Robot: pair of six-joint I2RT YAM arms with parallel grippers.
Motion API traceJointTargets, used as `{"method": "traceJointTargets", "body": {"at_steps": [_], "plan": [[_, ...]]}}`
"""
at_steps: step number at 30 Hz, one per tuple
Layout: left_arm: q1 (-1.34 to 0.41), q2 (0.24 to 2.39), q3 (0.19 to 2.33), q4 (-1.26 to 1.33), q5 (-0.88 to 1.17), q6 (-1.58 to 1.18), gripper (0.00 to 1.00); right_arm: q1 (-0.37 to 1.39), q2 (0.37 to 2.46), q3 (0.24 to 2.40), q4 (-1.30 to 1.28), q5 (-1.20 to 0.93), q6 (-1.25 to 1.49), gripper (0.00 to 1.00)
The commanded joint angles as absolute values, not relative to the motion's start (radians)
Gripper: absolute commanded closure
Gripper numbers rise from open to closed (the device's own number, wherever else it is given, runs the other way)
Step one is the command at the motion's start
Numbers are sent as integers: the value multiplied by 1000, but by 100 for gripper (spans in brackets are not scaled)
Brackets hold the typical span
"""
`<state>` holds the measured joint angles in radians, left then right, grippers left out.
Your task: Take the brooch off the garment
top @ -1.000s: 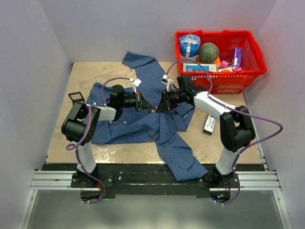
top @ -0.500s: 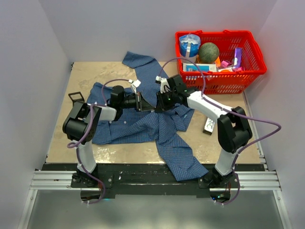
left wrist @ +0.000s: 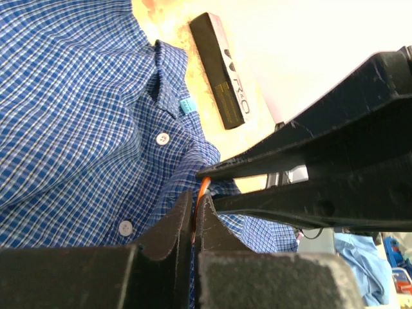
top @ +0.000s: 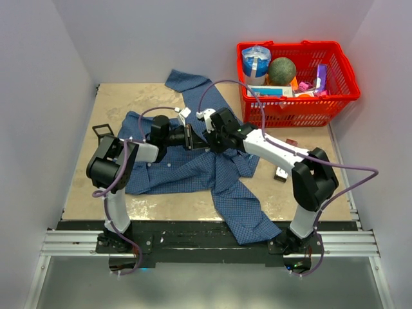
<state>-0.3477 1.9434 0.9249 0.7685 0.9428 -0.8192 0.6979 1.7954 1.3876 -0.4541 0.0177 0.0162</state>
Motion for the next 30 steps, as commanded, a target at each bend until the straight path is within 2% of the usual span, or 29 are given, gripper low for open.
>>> {"method": "traceJointTargets", "body": {"at_steps": [1, 4, 8, 13, 18, 23, 24, 26, 27, 28, 30], "plan": [[-379, 1911, 1009, 819, 992, -836, 100, 680, 1682, 1327, -448, -113, -90, 65], [-379, 1907, 1009, 802, 997, -804, 100, 640, 1577, 1260, -434, -237, -95, 53], [-379, 1907, 1005, 808, 1005, -798, 100, 578, 1549, 1281, -453, -372, -91, 47], [-377, 1908, 986, 894, 1023, -836, 100, 482, 1617, 1298, -433, -505, -6, 47], [-373, 1898, 968, 963, 1022, -876, 100, 468, 1657, 1264, -361, -558, 46, 45], [-371, 1872, 994, 836, 980, -777, 100, 471, 1698, 1290, -341, -583, 89, 41], [-371, 1867, 1000, 762, 970, -750, 100, 472, 1700, 1292, -336, -575, 122, 33], [-371, 1856, 1012, 691, 937, -701, 100, 471, 1707, 1292, -330, -572, 187, 28], [-373, 1852, 1012, 678, 928, -692, 100, 474, 1707, 1290, -325, -571, 205, 7], [-373, 1845, 1012, 672, 913, -689, 100, 477, 1710, 1287, -318, -554, 225, 1], [-382, 1841, 1015, 646, 899, -678, 100, 488, 1727, 1296, -321, -540, 238, 1]]}}
